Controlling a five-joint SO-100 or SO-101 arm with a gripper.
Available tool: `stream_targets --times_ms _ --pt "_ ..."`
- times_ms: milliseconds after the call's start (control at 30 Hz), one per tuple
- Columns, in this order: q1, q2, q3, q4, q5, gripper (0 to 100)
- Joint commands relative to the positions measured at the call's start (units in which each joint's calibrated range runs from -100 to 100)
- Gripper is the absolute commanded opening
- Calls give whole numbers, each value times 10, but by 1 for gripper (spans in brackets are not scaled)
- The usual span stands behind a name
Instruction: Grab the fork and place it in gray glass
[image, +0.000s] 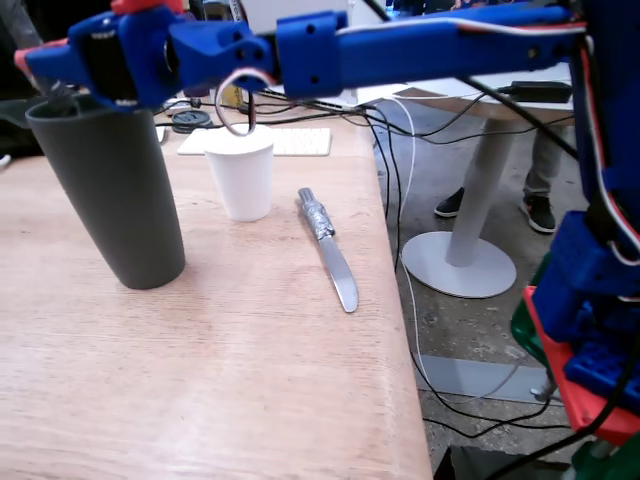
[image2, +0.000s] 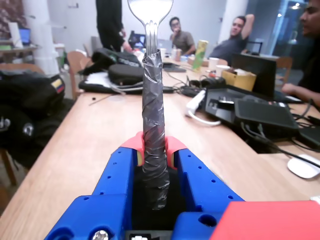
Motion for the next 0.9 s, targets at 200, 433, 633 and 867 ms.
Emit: stream_targets --times_ms 200,433,633,867 --pt "-7 -16 -24 0 -1 0" --pt "-7 -15 -23 3 0 20" --pt "3 10 -24 2 -1 38" --pt "0 1 -24 1 -1 38"
